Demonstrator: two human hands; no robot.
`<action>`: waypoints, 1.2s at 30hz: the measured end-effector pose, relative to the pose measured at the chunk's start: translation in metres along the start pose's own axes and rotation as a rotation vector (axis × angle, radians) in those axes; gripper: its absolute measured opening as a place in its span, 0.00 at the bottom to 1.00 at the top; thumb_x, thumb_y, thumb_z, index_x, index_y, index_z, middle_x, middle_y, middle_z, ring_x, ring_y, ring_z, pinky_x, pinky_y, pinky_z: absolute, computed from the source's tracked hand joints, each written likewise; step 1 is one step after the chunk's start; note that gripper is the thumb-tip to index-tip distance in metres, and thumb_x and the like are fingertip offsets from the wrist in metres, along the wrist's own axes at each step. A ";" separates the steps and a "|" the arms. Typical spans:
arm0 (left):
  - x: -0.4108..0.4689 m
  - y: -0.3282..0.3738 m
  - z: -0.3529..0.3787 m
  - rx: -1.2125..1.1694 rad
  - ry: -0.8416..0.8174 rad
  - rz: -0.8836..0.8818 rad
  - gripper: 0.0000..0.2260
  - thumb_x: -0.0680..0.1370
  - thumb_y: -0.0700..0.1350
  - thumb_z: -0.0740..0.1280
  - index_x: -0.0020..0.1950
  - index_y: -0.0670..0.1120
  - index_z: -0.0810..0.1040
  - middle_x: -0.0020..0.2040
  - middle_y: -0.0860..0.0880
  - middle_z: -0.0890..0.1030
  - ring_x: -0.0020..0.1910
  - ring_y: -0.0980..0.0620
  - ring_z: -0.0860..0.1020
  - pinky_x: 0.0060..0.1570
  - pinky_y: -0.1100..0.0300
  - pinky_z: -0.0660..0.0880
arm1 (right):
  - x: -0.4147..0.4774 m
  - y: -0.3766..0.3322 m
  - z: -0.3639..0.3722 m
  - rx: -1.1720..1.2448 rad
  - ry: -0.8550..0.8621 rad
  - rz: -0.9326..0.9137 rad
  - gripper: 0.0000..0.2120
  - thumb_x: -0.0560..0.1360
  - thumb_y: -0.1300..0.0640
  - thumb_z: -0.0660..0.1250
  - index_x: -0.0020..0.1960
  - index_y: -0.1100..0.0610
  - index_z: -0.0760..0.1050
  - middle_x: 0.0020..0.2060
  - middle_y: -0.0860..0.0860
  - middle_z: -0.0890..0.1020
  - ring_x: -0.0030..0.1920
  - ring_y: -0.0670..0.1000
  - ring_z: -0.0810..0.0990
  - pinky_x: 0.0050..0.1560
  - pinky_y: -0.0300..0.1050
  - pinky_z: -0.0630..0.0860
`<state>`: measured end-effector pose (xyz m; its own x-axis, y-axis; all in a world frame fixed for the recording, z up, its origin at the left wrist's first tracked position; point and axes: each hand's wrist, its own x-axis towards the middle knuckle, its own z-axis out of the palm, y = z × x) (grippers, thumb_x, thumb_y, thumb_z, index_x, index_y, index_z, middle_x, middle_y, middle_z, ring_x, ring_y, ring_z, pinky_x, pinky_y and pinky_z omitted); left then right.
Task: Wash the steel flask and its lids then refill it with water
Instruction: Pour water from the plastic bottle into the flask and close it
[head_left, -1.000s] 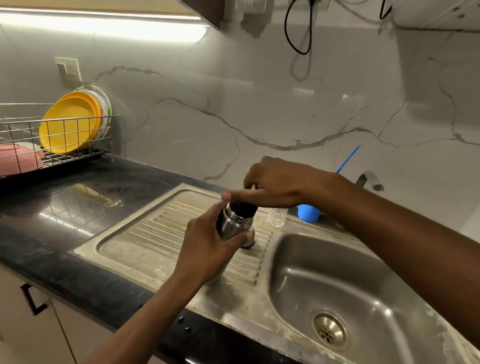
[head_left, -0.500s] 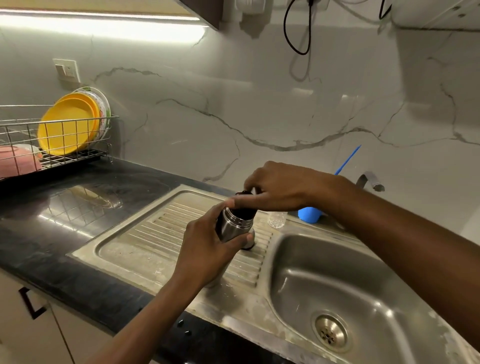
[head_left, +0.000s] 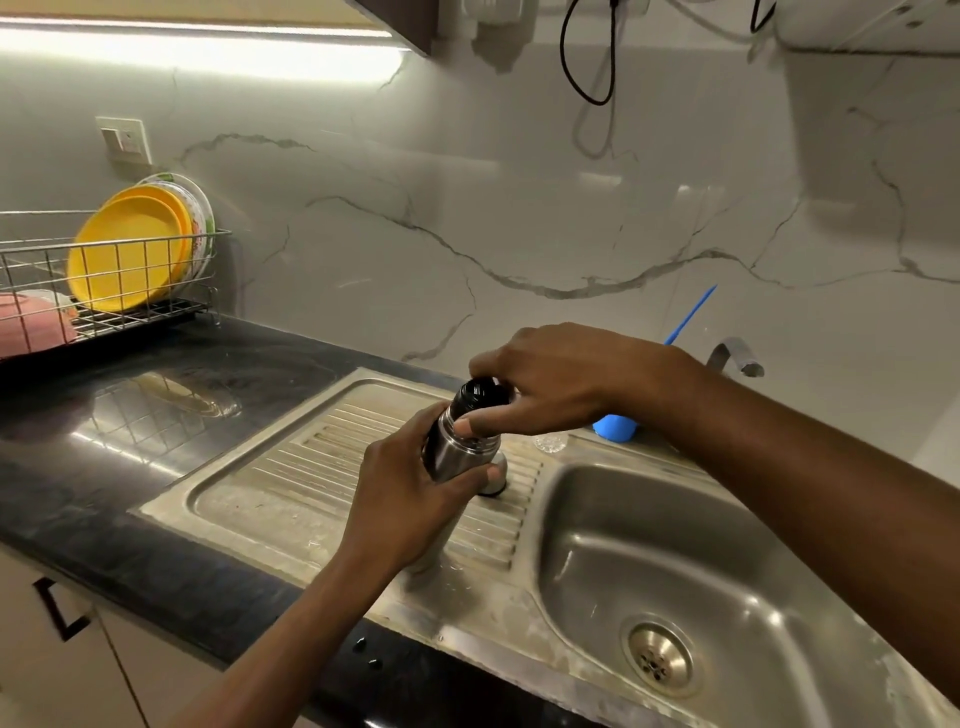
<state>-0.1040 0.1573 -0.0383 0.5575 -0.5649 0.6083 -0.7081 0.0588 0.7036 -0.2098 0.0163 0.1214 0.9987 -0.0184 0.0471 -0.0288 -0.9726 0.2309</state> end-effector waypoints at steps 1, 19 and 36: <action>0.001 0.000 -0.001 -0.005 -0.002 0.000 0.27 0.68 0.65 0.79 0.63 0.73 0.73 0.51 0.73 0.81 0.53 0.68 0.81 0.53 0.56 0.84 | 0.000 0.002 0.002 0.017 0.010 -0.029 0.20 0.79 0.30 0.60 0.53 0.46 0.72 0.42 0.43 0.78 0.40 0.44 0.75 0.37 0.42 0.66; 0.001 -0.002 -0.002 -0.029 0.025 -0.011 0.30 0.66 0.67 0.78 0.66 0.65 0.76 0.52 0.66 0.84 0.52 0.65 0.83 0.53 0.54 0.84 | 0.015 -0.010 0.024 0.579 0.143 0.273 0.29 0.83 0.33 0.51 0.54 0.55 0.77 0.38 0.46 0.78 0.38 0.47 0.79 0.41 0.43 0.71; 0.006 -0.011 -0.013 -0.021 -0.007 -0.083 0.31 0.66 0.58 0.83 0.67 0.56 0.80 0.55 0.61 0.85 0.54 0.63 0.83 0.54 0.54 0.84 | 0.074 0.047 0.203 0.415 -0.082 0.424 0.25 0.73 0.43 0.73 0.67 0.50 0.75 0.53 0.50 0.82 0.48 0.51 0.78 0.40 0.45 0.70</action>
<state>-0.0867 0.1641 -0.0373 0.6109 -0.5746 0.5446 -0.6499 0.0288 0.7595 -0.1283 -0.0780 -0.0612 0.9040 -0.4267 -0.0266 -0.4236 -0.8855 -0.1910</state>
